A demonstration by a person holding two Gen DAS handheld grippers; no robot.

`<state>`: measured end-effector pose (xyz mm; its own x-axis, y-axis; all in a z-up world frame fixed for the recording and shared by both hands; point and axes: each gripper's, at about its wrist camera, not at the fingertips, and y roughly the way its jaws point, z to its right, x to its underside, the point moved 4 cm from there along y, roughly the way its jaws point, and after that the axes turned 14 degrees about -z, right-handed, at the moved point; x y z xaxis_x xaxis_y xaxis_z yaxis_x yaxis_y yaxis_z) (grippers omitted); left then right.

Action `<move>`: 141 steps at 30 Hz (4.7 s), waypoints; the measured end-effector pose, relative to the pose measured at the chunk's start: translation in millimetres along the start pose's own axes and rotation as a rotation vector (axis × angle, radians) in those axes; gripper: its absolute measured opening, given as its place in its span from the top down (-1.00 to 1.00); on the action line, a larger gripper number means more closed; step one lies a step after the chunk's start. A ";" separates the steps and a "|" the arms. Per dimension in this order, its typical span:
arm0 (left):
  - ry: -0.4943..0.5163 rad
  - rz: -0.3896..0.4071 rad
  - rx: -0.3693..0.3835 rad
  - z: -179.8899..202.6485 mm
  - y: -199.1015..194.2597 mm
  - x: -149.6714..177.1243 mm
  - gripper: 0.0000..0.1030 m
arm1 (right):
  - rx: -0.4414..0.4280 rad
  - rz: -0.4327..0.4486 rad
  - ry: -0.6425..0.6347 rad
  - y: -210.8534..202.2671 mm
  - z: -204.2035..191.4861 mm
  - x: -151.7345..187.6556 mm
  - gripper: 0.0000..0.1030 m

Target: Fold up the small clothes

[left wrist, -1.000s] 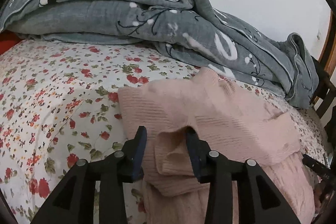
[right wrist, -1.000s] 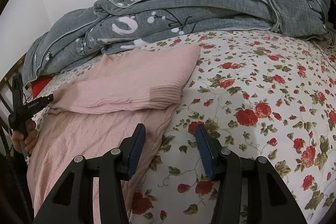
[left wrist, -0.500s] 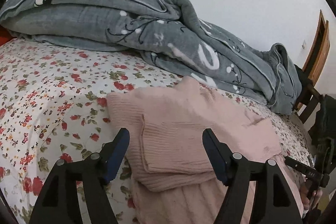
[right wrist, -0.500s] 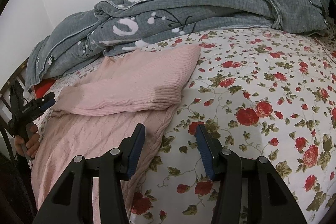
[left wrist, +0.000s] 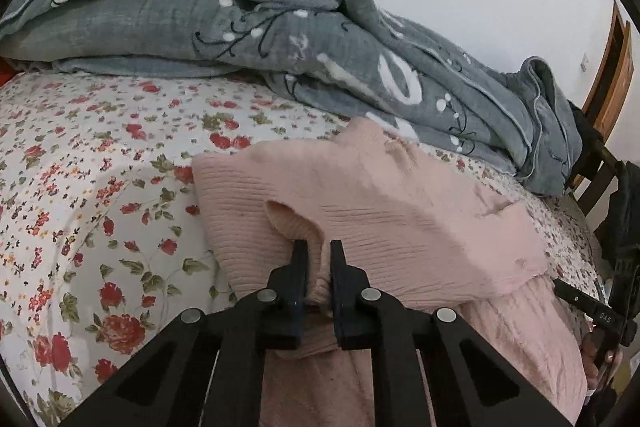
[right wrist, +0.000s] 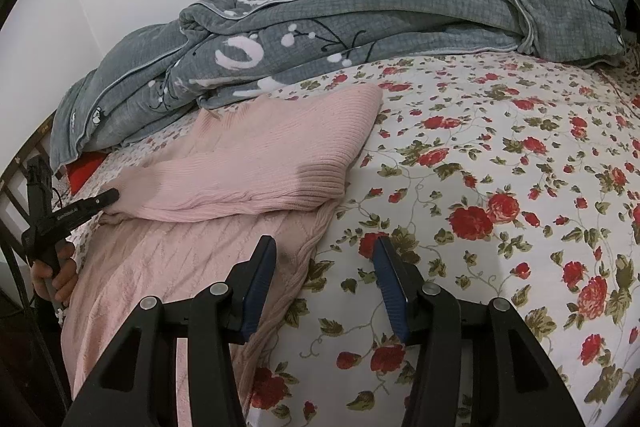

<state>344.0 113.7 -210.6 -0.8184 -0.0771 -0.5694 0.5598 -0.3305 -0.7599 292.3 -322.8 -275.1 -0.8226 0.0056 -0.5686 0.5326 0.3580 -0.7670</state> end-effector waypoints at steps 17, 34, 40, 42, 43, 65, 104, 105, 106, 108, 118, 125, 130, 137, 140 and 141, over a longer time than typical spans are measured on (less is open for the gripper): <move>-0.055 -0.005 -0.089 -9.2 1.0 1.0 0.57 | 0.025 0.007 0.001 -1.2 -0.7 -0.2 0.03; 0.013 -0.017 -0.159 16.4 -67.3 65.4 -0.26 | 0.157 0.068 -0.012 -70.4 -32.5 61.6 0.03; 0.052 -0.017 -0.172 35.5 -101.4 121.5 -0.27 | 0.213 0.123 -0.016 -103.3 -43.9 115.5 0.03; 0.053 -0.025 -0.163 40.0 -110.0 140.4 -0.27 | 0.205 0.118 -0.011 -110.5 -47.4 134.0 0.03; 0.056 -0.032 -0.161 42.3 -114.8 151.7 -0.27 | 0.194 0.104 -0.014 -113.4 -50.5 145.4 0.03; 0.015 -0.078 -0.160 72.0 -106.5 253.1 -0.10 | 0.147 -0.005 -0.031 -74.2 -88.7 222.5 0.00; -0.036 -0.089 -0.050 38.9 -122.2 267.4 0.21 | 0.076 0.012 -0.009 -83.0 -61.2 224.3 0.44; -0.026 -0.088 -0.069 39.7 -122.5 267.8 0.33 | 0.070 0.001 -0.007 -80.9 -60.4 225.6 0.84; -0.020 -0.081 -0.077 39.1 -123.6 267.2 0.58 | 0.062 -0.005 -0.002 -80.8 -59.2 227.6 0.89; -0.010 -0.059 -0.066 36.3 -130.1 268.1 0.86 | 0.062 0.050 0.000 -90.4 -57.1 230.0 0.90; -0.014 -0.072 -0.087 37.9 -126.9 270.4 0.84 | 0.104 0.053 -0.035 -86.5 -64.1 234.3 0.87; -0.011 -0.090 -0.123 41.4 -124.1 271.7 0.83 | 0.147 0.063 -0.048 -91.7 -66.3 234.0 0.87; -0.017 -0.099 -0.119 41.1 -123.8 272.0 0.79 | 0.164 0.067 -0.046 -87.7 -66.1 232.7 0.87; 0.008 -0.110 -0.132 44.6 -123.7 271.8 0.79 | 0.133 0.023 -0.034 -79.9 -63.0 231.1 0.87; -0.003 -0.115 -0.122 43.1 -123.5 271.1 0.77 | 0.119 0.012 -0.023 -79.4 -61.5 231.4 0.86; -0.006 -0.118 -0.118 42.9 -123.6 270.8 0.75 | 0.117 0.010 -0.020 -79.1 -61.4 231.4 0.85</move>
<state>47.6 93.4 -257.4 -0.8798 -0.0503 -0.4727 0.4711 -0.2249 -0.8529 47.6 -292.5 -327.7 -0.8133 -0.0106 -0.5817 0.5617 0.2466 -0.7898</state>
